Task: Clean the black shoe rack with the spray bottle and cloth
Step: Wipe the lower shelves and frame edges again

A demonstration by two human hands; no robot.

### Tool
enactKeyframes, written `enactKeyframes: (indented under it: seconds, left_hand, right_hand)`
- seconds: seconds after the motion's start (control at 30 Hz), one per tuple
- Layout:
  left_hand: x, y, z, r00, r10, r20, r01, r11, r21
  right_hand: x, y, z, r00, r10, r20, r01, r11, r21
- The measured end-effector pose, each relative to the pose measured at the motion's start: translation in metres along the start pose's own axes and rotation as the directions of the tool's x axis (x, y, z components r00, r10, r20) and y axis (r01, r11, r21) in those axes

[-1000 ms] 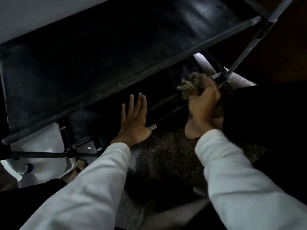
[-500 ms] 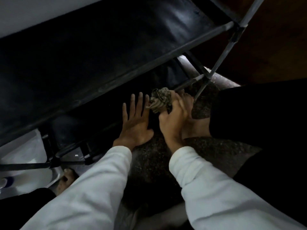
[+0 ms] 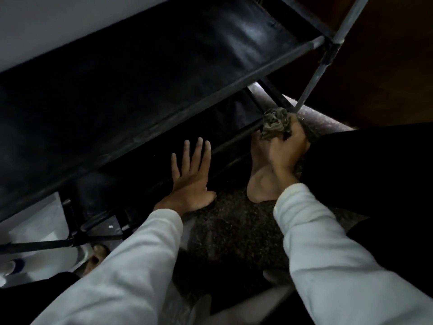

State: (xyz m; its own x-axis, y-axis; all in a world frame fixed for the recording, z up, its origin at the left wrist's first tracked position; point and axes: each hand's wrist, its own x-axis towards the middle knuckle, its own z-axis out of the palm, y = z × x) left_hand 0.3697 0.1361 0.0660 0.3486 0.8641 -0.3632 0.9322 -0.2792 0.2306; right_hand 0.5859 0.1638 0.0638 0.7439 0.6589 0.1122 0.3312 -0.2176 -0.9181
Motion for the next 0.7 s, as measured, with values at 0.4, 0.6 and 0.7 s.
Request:
enactKeyframes:
  seconds: [0.4, 0.6, 0.7]
  left_hand:
    - [0.002, 0.001, 0.0, 0.999, -0.035, 0.014, 0.035, 0.999, 0.024]
    - [-0.001, 0.004, -0.003, 0.999, -0.004, 0.042, 0.005, 1.0, -0.022]
    - [-0.002, 0.006, -0.004, 0.999, -0.005, 0.042, 0.006, 1.0, -0.029]
  right_hand:
    - [-0.054, -0.006, 0.024, 0.958, -0.247, 0.147, 0.257, 0.965, -0.051]
    - [0.009, -0.007, -0.004, 0.998, -0.007, -0.059, 0.007, 1.0, 0.006]
    - [0.0, -0.008, 0.001, 0.999, -0.015, -0.038, 0.014, 1.0, -0.013]
